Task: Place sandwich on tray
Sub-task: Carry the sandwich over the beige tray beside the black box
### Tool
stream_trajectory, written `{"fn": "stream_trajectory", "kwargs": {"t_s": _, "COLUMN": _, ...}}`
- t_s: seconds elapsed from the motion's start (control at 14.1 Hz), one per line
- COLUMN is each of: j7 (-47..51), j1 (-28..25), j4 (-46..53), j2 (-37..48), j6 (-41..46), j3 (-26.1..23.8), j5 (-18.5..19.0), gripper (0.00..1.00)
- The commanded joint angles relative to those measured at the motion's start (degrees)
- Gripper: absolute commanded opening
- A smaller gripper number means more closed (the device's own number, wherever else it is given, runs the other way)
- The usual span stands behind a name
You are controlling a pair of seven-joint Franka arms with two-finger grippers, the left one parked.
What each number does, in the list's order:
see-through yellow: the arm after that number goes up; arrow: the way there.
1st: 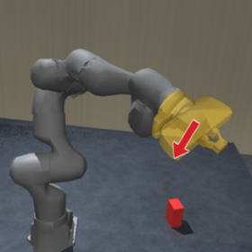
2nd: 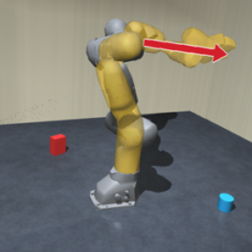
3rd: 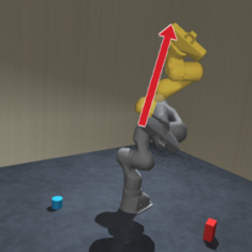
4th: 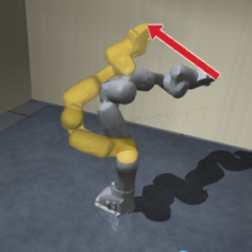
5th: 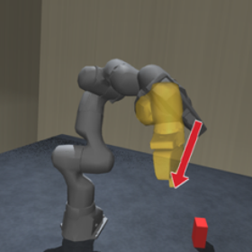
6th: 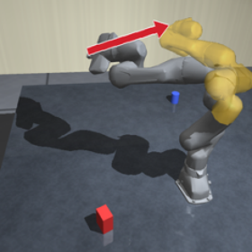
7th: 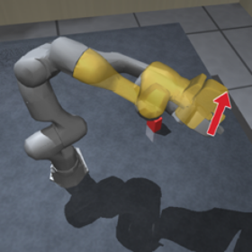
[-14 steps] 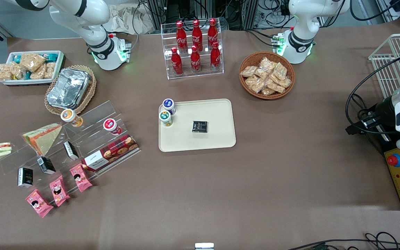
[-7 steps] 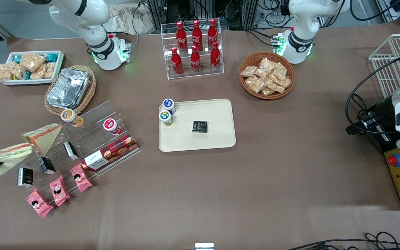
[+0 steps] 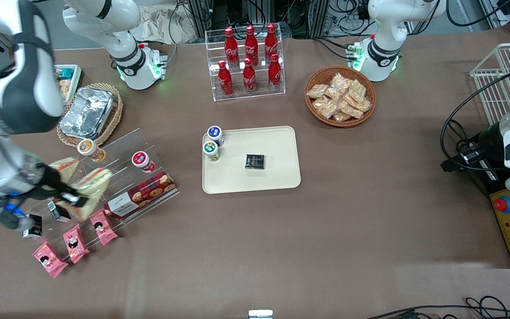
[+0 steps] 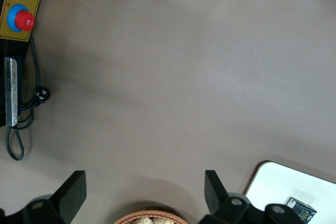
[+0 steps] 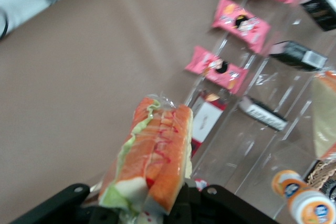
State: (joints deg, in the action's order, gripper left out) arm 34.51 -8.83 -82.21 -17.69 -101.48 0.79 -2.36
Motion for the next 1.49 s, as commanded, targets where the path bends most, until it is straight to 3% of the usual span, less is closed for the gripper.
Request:
{"fn": "stream_trajectory", "kwargs": {"t_s": 0.0, "j7": -1.4, "j1": -5.9, "j4": 0.3, "j2": -2.3, "j6": 0.1, "j3": 0.2, "j5": 3.4, "gripper": 0.00}}
{"fn": "stream_trajectory", "kwargs": {"t_s": 0.5, "j7": -10.2, "j1": -19.9, "j4": -0.7, "j2": -7.8, "j6": -7.7, "j3": 0.0, "j5": 5.4, "gripper": 0.00}}
{"fn": "stream_trajectory", "kwargs": {"t_s": 0.92, "j7": -36.0, "j1": -26.1, "j4": -2.0, "j2": -13.9, "j6": -18.1, "j3": -0.3, "j5": 4.5, "gripper": 0.00}}
{"fn": "stream_trajectory", "kwargs": {"t_s": 1.28, "j7": -55.9, "j1": -30.3, "j4": -2.4, "j2": -20.4, "j6": -24.4, "j3": -0.7, "j5": 0.2, "gripper": 0.00}}
{"fn": "stream_trajectory", "kwargs": {"t_s": 1.42, "j7": -68.9, "j1": -30.1, "j4": -3.2, "j2": -21.2, "j6": -24.5, "j3": -1.5, "j5": -3.9, "gripper": 0.00}}
